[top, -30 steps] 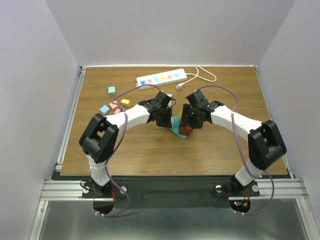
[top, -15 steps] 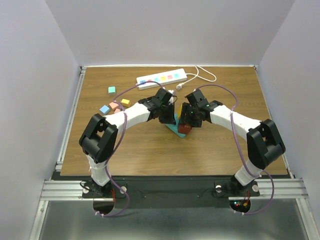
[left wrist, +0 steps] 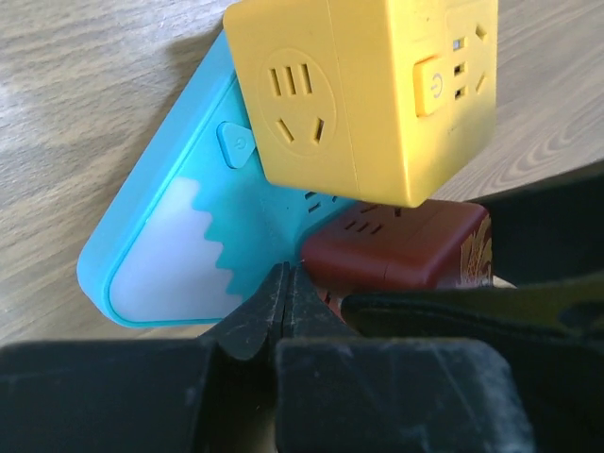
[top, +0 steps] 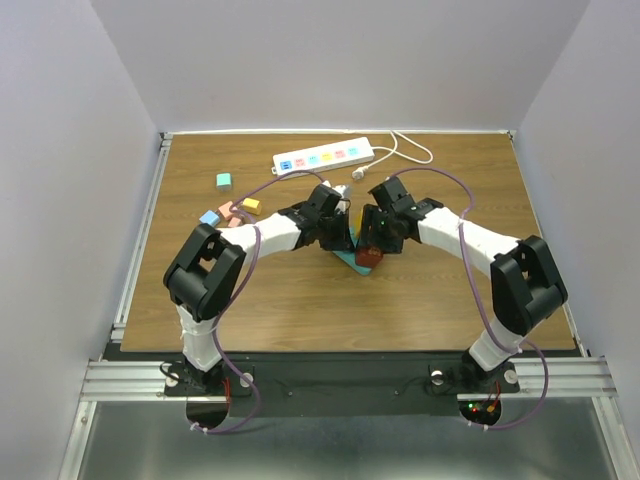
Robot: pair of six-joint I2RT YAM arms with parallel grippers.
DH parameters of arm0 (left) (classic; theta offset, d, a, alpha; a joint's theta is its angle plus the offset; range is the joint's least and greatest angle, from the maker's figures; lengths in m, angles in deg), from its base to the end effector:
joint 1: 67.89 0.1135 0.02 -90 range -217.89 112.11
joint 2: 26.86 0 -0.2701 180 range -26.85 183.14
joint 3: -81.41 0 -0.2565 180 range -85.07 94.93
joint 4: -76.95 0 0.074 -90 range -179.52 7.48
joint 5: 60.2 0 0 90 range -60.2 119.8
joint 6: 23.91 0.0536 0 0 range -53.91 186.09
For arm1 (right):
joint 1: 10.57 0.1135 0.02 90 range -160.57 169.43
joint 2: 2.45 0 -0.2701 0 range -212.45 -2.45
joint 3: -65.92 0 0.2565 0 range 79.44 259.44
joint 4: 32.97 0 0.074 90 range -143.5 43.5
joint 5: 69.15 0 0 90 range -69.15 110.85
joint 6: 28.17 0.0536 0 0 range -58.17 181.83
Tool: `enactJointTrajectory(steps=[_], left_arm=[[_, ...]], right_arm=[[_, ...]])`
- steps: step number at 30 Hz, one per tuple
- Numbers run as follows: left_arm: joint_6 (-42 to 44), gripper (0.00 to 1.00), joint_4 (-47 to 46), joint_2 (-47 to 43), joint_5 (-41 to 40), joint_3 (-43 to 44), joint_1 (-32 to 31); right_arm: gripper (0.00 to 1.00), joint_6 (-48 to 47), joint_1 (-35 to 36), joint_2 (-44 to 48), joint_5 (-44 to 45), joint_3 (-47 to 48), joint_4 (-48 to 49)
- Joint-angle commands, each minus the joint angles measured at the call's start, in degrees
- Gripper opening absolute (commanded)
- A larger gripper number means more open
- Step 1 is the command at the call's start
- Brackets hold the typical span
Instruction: Pull the plug off the socket
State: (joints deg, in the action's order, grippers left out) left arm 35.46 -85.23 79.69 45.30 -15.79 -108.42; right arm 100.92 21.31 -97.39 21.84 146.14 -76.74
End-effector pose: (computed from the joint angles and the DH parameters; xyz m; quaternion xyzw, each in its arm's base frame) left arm 0.3143 -0.2875 0.1857 0.1331 0.8955 -0.3365 0.2590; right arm 0.3045 0.1883 0.2086 0.0629 0.9603 0.1508 0.2259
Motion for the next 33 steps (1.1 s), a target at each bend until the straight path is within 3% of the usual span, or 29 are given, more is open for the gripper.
enactJointTrajectory(steps=[1,12,33], left_arm=[[0.84,0.00,2.92,2.35,-1.53,-8.17,-0.77],[0.75,0.00,0.89,7.10,-2.76,-14.96,-1.57],[0.57,0.00,0.45,10.09,-2.59,-15.66,-3.06]], right_arm=[[0.00,0.46,-0.32,-0.87,-0.47,5.27,3.26],[0.00,0.81,-0.50,5.10,6.91,13.81,-2.46],[0.00,0.81,-1.91,13.02,7.00,17.94,-3.16]])
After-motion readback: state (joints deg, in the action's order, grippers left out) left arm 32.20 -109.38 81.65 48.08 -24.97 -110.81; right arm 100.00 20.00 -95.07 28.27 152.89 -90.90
